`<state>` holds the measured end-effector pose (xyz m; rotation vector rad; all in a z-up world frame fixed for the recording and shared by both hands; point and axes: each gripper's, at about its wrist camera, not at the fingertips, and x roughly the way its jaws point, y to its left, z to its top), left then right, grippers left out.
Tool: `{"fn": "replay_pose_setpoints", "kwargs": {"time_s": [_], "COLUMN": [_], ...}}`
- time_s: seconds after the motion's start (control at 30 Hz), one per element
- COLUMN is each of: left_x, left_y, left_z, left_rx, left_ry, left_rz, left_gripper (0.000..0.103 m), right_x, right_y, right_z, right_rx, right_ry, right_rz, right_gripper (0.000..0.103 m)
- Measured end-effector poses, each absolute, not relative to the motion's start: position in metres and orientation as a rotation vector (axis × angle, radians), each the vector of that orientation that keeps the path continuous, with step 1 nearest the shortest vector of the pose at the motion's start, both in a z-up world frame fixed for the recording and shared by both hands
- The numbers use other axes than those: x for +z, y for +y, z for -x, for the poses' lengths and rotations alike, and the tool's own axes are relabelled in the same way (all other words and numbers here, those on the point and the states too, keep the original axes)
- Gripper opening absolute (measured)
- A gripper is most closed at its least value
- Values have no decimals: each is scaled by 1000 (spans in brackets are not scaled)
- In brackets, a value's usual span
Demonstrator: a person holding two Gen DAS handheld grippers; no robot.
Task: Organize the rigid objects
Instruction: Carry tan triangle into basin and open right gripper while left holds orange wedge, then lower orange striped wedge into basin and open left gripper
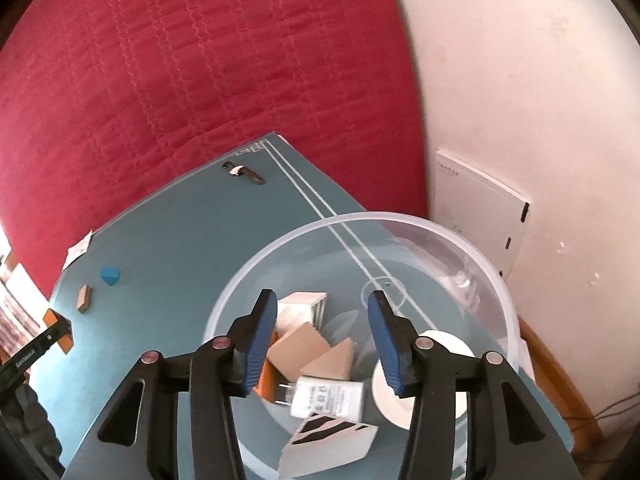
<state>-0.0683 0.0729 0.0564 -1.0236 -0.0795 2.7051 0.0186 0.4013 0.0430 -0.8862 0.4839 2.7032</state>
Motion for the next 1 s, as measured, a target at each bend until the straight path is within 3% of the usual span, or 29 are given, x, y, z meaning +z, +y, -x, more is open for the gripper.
{"fn": "replay_pose_setpoints", "kwargs": {"time_s": [0.07, 0.13, 1.0], "left_x": [56, 56, 80], "left_y": [78, 83, 248], "left_z": [66, 65, 54], "left_rx": [2694, 2682, 2354], "left_ry": [-74, -76, 160], "left_rz": [1028, 1033, 955], "left_gripper": [41, 41, 42], "right_x": [42, 40, 44], "right_y": [405, 408, 440], "right_z": [-19, -19, -46], "right_rx": [2696, 2690, 2713], "right_ry": [488, 500, 415], "right_rz": [890, 893, 754], "right_gripper": [60, 62, 67]}}
